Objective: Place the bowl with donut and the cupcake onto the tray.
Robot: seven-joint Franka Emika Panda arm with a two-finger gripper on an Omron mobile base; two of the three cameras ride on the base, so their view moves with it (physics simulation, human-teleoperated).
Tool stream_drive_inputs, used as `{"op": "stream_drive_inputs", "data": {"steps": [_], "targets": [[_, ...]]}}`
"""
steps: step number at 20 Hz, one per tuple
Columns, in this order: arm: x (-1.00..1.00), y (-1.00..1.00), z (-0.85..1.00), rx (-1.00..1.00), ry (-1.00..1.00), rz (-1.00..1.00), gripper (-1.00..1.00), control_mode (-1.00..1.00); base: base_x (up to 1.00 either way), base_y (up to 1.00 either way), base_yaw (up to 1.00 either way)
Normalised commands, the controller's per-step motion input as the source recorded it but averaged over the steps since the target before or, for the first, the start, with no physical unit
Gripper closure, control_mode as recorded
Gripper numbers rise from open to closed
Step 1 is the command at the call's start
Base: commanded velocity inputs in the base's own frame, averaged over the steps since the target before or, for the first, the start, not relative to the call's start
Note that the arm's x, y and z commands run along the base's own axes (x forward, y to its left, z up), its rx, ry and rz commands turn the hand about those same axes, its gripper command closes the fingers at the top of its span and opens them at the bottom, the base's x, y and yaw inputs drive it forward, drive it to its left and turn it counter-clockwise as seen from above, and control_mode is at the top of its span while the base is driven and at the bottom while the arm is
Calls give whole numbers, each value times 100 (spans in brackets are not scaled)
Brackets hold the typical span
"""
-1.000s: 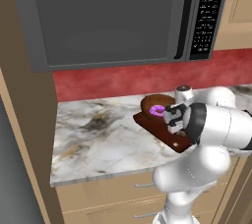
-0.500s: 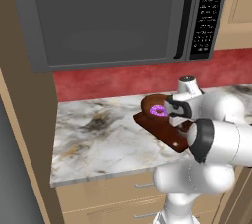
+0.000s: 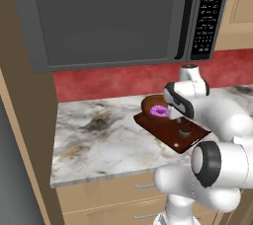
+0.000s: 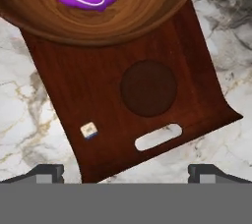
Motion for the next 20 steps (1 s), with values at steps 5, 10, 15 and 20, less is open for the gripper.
{"op": "stream_drive_inputs", "data": {"steps": [5, 10, 15, 20], "targets": [[-49, 63, 1, -1, -3, -16, -100, -100, 0, 0, 0], [-39, 64, 10, 0, -6, -17, -100, -100, 0, 0, 0], [-29, 52, 24, -1, 0, -14, -100, -100, 0, 0, 0], [-19, 60, 0, -7, 0, -6, -100, -100, 0, 0, 0]]}}
